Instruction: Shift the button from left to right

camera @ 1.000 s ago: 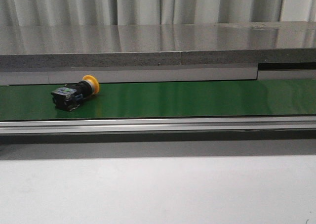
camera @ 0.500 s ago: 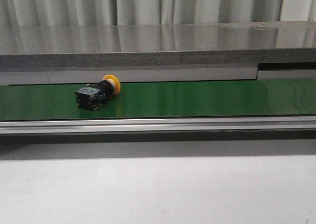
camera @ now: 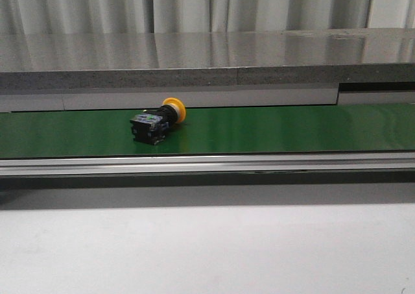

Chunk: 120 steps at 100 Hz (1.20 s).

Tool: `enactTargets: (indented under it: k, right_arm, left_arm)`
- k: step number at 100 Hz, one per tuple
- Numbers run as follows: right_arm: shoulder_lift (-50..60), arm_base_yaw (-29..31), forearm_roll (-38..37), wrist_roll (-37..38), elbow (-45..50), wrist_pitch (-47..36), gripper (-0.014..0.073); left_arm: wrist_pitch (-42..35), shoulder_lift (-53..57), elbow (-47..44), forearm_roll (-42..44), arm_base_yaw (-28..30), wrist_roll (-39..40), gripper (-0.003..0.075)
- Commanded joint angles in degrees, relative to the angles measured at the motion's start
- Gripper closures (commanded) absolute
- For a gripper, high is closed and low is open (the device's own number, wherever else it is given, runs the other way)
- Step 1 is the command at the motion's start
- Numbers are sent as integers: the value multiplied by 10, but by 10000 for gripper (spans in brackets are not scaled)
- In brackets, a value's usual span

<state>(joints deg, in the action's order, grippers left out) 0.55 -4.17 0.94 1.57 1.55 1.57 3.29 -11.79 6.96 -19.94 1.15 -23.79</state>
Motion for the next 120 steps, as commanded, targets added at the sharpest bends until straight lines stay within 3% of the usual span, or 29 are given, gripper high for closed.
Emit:
enactTargets:
  k: [1,9,33,86,120]
  right_arm:
    - [12,0,-6,-1,-8,-48,662]
    - [12,0,-6,-1,-8,-48,662]
    - [12,0,-9,-1,-8,-48,662]
    - [12,0,-6,-2,-10,-54,662]
    - [-25,0,-6,-2,-120,66,662]
  left_arm:
    - [-51,-7,16,-7,-4,1,245]
    - [-55,-7,16,-7,-4,1,328]
    - [-65,-7,16,-7,-4,1,740]
    - [-64,-7,16,-7,-4,1,741]
    - [-64,-7,16,-7,-4,1,741]
